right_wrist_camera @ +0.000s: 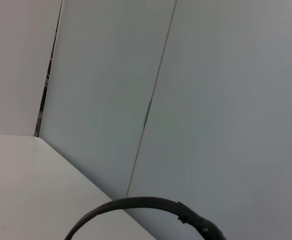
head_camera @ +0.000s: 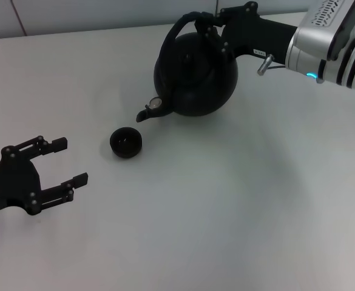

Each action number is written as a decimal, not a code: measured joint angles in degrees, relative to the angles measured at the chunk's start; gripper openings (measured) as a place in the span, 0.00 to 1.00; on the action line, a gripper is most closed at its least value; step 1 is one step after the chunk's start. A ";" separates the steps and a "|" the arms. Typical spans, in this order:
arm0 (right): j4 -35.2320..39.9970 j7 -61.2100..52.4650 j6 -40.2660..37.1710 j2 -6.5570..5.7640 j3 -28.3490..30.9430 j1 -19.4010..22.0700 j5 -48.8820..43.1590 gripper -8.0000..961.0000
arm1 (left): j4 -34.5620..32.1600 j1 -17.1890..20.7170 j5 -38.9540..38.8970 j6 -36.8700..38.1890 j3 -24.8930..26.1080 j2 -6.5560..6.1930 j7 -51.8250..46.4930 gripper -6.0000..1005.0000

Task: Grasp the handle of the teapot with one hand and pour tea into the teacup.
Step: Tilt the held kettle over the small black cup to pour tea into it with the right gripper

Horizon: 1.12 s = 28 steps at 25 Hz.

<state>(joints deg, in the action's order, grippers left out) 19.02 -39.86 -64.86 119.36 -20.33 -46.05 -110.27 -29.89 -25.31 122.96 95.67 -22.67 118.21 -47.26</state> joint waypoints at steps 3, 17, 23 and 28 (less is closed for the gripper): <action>0.13 0.00 0.00 0.00 0.00 -0.17 -0.14 0.12 | 0.02 0.00 0.00 -0.19 0.00 0.00 -0.01 0.75; 1.19 -0.01 0.65 0.09 -4.28 -1.17 0.07 0.12 | 0.30 0.08 -0.23 -0.39 0.06 0.09 -0.11 0.75; 1.20 0.00 1.37 0.18 -4.48 -1.56 0.11 0.12 | 0.35 0.09 -0.27 -0.41 0.09 0.09 -0.09 0.75; 1.28 0.02 1.40 0.18 -5.57 -1.67 0.14 0.12 | 0.36 0.09 -0.27 -0.46 0.09 0.09 0.00 0.75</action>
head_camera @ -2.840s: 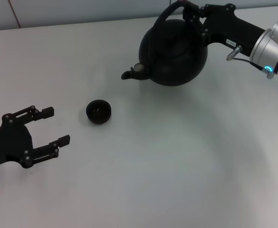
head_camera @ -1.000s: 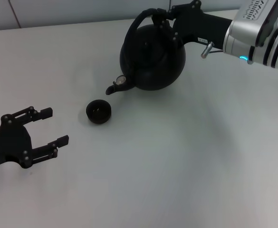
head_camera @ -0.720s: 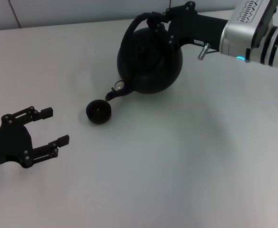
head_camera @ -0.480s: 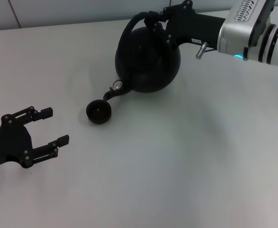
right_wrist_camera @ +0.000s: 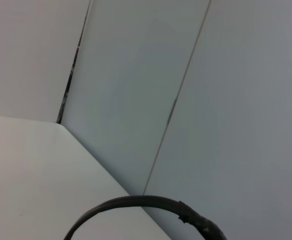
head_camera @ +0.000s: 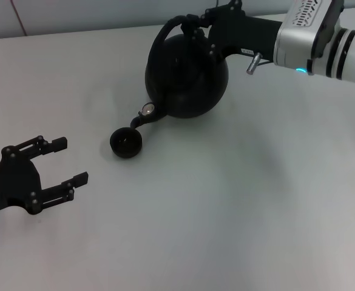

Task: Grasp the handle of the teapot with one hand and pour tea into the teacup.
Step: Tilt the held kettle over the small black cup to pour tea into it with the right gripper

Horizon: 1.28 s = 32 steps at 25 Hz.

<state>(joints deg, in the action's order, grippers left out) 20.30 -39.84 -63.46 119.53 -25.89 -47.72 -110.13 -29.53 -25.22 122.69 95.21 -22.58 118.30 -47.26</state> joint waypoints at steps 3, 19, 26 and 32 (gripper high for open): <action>0.06 0.02 0.01 0.00 -0.36 -0.16 0.01 0.12 | 0.03 0.00 0.00 -0.03 0.00 0.00 0.01 0.75; 0.96 0.12 0.49 0.01 -2.03 -0.99 0.02 0.12 | 0.09 0.00 0.00 -0.03 0.00 0.00 0.03 0.75; 1.08 0.12 3.30 0.12 -4.80 -1.38 0.01 0.12 | 0.16 0.00 0.10 -0.54 -0.01 0.01 0.16 0.75; 0.93 2.00 3.26 0.23 -4.88 -1.34 1.94 0.12 | 0.27 0.00 0.14 -0.62 0.00 0.01 0.22 0.75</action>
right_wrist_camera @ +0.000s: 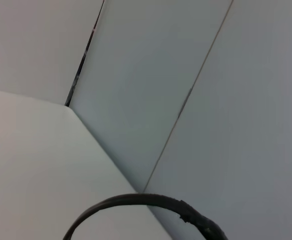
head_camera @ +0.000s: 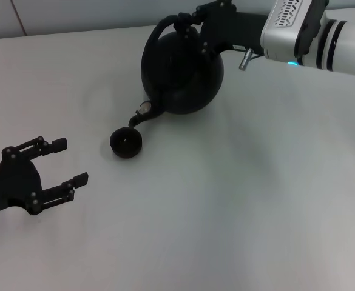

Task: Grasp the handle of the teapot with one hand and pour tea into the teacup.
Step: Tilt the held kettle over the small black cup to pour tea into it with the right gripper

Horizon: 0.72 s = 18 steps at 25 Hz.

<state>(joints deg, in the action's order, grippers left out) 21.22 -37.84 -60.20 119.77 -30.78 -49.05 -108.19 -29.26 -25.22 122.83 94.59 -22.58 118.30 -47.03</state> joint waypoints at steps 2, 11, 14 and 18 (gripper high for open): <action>-0.10 0.52 -0.04 0.03 -0.01 0.07 0.46 0.12 | 0.00 0.00 0.04 -0.02 0.00 0.00 -0.06 0.75; -0.18 1.07 0.26 0.03 -2.69 0.03 1.00 0.12 | -0.01 0.00 0.04 -0.02 0.00 0.00 -0.31 0.75; -0.12 1.08 0.31 0.03 -2.88 0.04 1.02 0.12 | -0.01 0.00 0.04 -0.03 0.00 0.00 -0.32 0.75; 0.05 1.10 0.35 0.02 -2.89 0.02 1.05 0.12 | 0.02 0.00 0.04 -0.42 0.00 0.00 -0.34 0.75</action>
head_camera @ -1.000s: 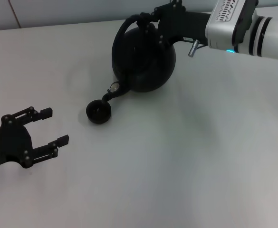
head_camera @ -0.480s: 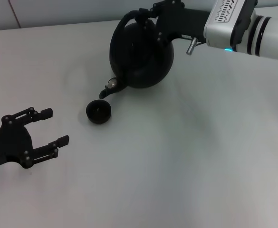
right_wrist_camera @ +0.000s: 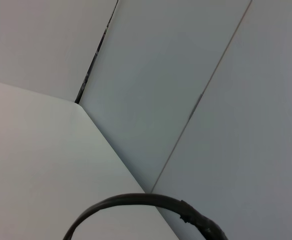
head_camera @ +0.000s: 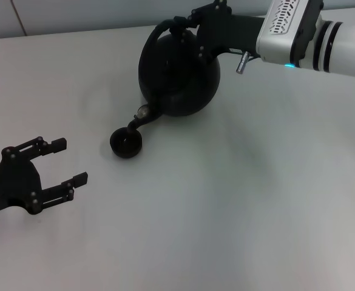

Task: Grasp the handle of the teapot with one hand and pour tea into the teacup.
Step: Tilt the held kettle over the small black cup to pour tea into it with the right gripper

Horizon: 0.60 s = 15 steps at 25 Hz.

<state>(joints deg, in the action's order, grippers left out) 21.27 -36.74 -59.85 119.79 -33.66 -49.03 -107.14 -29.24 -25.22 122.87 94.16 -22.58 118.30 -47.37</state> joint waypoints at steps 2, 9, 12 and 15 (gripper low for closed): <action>0.18 0.01 0.01 0.00 -0.03 -0.04 0.01 0.12 | 0.04 0.00 0.00 -0.12 0.00 0.00 0.00 0.75; 1.27 0.01 0.01 0.00 -2.02 0.05 0.00 0.12 | 0.15 -0.24 -0.08 -0.48 0.00 0.09 -0.01 0.75; 1.59 0.01 0.00 0.00 -2.48 0.11 0.01 0.12 | 0.15 -0.33 -0.21 -0.48 0.00 0.09 0.00 0.75; 1.97 0.01 0.01 0.00 -2.71 0.14 0.01 0.12 | 0.15 -0.39 -0.30 -0.55 0.00 0.09 -0.03 0.75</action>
<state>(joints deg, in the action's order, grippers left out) 23.24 -36.73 -59.85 119.79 -36.37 -48.89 -107.13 -29.09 -25.61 122.57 93.61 -22.58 118.39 -47.40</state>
